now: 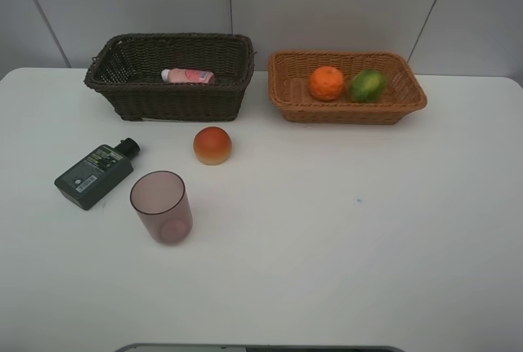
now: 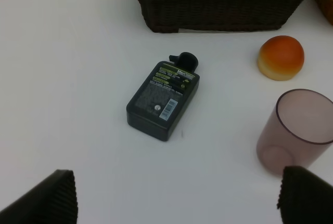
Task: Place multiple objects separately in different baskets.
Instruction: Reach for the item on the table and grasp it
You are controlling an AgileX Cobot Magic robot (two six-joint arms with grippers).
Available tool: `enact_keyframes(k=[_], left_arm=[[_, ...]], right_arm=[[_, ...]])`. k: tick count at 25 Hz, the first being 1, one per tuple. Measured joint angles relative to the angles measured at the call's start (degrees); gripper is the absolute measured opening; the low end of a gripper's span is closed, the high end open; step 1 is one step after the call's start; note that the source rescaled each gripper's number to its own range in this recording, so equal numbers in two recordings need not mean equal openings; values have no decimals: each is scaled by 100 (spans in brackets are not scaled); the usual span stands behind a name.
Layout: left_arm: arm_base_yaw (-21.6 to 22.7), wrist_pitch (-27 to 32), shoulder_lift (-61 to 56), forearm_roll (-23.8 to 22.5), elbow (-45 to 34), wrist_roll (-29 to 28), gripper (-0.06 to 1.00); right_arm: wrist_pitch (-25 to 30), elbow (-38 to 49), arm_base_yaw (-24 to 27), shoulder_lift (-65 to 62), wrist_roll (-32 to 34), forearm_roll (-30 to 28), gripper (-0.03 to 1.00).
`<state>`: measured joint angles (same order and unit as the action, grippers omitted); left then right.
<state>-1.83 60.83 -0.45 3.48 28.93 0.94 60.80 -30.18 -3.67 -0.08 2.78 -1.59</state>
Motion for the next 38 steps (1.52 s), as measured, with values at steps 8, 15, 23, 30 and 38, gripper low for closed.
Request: enact_keyframes(k=[8,15,23,30,38], left_arm=[[0,0,0,0,0,0,99],[0,0,0,0,0,0,99],[0,0,0,0,0,0,99],[0,0,0,0,0,0,99],[0,0,0,0,0,0,99]], right_arm=[[0,0,1093,-14,0,0,75],[0,0,1120,-14,0,0,75],[0,0,1120,-14,0,0,75],[0,0,1120,-14,0,0,75],[0,0,1120,-14,0,0,75]])
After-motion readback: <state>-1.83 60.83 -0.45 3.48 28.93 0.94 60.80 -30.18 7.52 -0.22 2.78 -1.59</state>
